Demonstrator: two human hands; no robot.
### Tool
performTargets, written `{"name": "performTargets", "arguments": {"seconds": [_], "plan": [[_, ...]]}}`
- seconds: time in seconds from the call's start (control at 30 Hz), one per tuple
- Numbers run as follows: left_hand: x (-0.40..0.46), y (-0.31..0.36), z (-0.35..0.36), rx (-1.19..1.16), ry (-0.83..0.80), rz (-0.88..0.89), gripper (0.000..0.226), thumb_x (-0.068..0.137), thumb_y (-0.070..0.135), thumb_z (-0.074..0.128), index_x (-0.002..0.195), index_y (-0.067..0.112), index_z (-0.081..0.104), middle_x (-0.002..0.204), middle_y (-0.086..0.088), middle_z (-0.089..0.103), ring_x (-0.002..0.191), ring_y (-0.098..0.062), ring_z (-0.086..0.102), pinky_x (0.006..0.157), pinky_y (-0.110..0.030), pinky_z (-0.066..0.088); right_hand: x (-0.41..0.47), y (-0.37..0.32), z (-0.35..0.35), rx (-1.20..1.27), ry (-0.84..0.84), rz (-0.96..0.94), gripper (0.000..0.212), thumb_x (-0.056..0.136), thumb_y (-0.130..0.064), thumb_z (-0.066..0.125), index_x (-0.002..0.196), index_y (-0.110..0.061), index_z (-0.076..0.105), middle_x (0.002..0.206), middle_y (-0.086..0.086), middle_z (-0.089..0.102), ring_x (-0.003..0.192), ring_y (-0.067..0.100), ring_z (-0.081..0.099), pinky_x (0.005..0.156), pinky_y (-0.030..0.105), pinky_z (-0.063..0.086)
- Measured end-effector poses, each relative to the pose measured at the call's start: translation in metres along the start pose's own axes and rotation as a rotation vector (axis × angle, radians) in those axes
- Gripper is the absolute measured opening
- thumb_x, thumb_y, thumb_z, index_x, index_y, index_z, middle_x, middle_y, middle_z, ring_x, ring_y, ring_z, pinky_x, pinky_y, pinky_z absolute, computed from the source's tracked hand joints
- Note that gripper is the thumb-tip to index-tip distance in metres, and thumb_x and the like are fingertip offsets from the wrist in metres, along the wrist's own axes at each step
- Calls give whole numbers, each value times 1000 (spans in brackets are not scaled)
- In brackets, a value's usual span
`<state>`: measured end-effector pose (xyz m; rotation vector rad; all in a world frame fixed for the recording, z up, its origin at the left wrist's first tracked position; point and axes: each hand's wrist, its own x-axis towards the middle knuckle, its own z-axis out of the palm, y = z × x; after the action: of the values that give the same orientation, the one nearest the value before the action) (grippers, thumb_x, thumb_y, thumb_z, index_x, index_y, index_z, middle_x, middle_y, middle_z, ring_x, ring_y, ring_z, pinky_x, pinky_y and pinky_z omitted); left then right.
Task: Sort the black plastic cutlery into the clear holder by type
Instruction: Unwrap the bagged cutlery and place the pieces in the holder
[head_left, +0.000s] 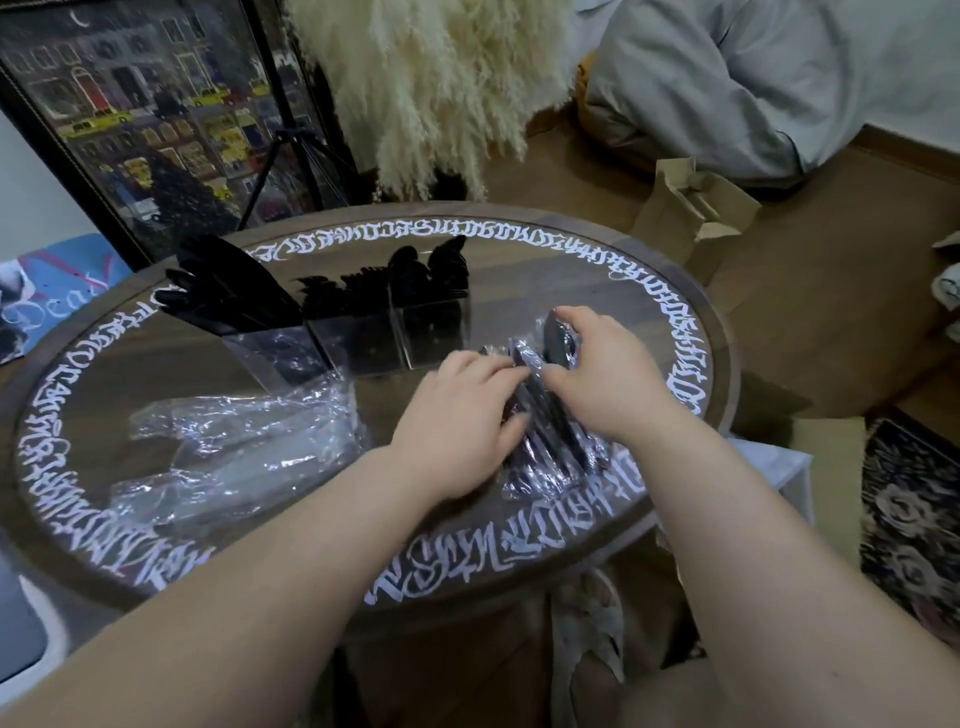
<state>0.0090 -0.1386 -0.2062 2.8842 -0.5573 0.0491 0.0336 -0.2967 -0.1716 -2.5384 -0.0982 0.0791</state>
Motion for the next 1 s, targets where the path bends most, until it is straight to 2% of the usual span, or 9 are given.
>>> {"name": "performTargets", "arguments": {"seconds": [0.17,0.27,0.33,0.53,0.6,0.7,0.87,0.93,1.0], "plan": [[-9,7,20,17,-180,-91,69,90,59,47,149,33,23,159,6,12,143,-23,12,113,-44,25,-3,32,-8,-144,-79,189,33,88,-27,63,116,-10,62,108,9,67,101,28,60,84,32,46],[-7,9,24,20,-195,-96,72,89,60,49,149,33,20,160,6,8,144,-23,9,114,-45,23,-1,43,-6,-162,-162,286,35,87,-38,64,95,-4,69,86,13,69,82,28,64,69,32,48],[-6,10,25,25,-204,-96,73,88,60,50,150,33,20,160,7,7,145,-22,9,114,-45,24,0,47,-2,-133,-186,312,37,85,-42,66,87,-6,70,80,11,69,78,26,64,66,31,48],[-5,9,30,13,-212,-100,75,88,60,51,150,34,18,160,8,4,145,-22,7,115,-46,23,4,45,6,-118,-157,297,37,83,-46,68,81,-9,65,76,7,67,77,26,63,62,30,47],[-5,8,31,10,-206,-100,75,88,60,51,150,34,18,160,9,4,145,-22,7,115,-47,23,4,44,7,-71,-170,292,35,85,-41,67,83,-6,66,79,10,68,80,29,64,70,33,50],[-5,8,32,11,-202,-94,75,88,60,51,150,34,19,160,9,4,145,-22,8,114,-46,25,2,44,8,51,-189,294,26,87,-28,68,71,-10,59,73,9,62,81,30,63,75,36,50],[-4,7,34,2,-190,-89,74,88,59,52,150,33,21,160,8,6,144,-21,8,113,-47,26,4,43,3,260,-49,289,20,85,-18,64,67,-14,57,67,5,59,72,27,58,70,39,51],[-4,7,34,-2,-191,-90,75,88,59,52,150,33,20,160,8,5,144,-21,8,114,-47,26,3,43,0,250,17,281,18,84,-16,61,67,-14,56,66,5,59,71,27,58,66,36,48],[-5,7,34,-3,-193,-90,75,88,59,52,150,33,20,160,8,5,144,-21,7,114,-47,26,0,43,0,133,-15,269,16,85,-19,62,77,-5,63,77,12,65,80,31,62,71,37,51]]}}
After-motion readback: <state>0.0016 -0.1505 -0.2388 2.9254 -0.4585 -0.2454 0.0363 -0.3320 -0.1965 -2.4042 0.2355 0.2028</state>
